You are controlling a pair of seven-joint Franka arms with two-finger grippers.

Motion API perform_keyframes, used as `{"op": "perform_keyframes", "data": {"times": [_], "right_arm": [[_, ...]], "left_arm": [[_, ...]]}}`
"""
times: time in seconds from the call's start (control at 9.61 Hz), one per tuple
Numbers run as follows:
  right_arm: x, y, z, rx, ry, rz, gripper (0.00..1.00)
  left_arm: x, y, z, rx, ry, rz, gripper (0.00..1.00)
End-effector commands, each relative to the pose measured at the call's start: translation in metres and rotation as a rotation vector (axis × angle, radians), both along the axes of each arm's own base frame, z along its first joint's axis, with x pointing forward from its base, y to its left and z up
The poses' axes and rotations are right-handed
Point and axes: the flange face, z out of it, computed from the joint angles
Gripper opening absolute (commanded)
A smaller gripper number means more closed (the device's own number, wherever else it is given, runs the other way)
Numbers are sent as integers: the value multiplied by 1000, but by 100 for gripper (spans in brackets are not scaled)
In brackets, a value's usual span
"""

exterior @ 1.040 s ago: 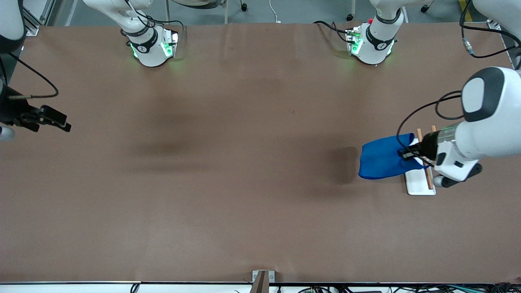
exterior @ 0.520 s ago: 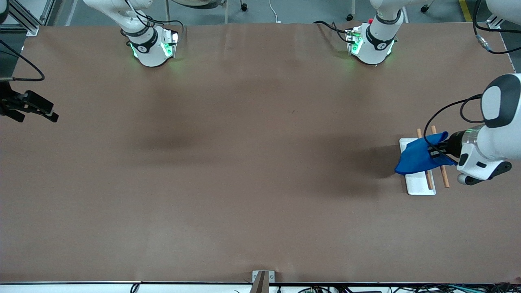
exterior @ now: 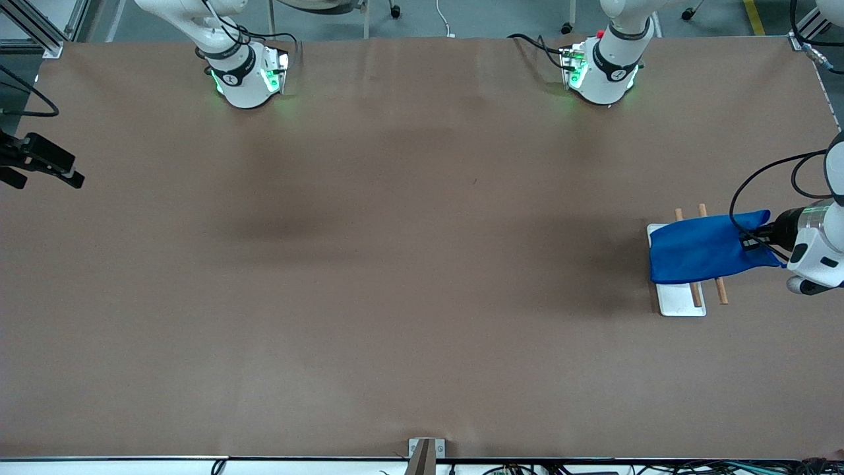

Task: Right arm passes towel to left arm to hang
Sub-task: 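Move the towel with the left gripper over the white rack's dowels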

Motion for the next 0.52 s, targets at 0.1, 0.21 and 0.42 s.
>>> {"op": "perform_keyframes", "data": {"times": [0.1,0.21,0.42], "right_arm": [[-2,0,-13,-16,34,2,100],[-2,-1,-13,-16,28,0,100],[0,-2,-11,-18,13,-1,100]], "left_arm": [[-2,23,-23,-3,33,-15,1],[-2,32,-29,-6,35,-5,1],[-2,40,-36,-16,37,-9,1]]}}
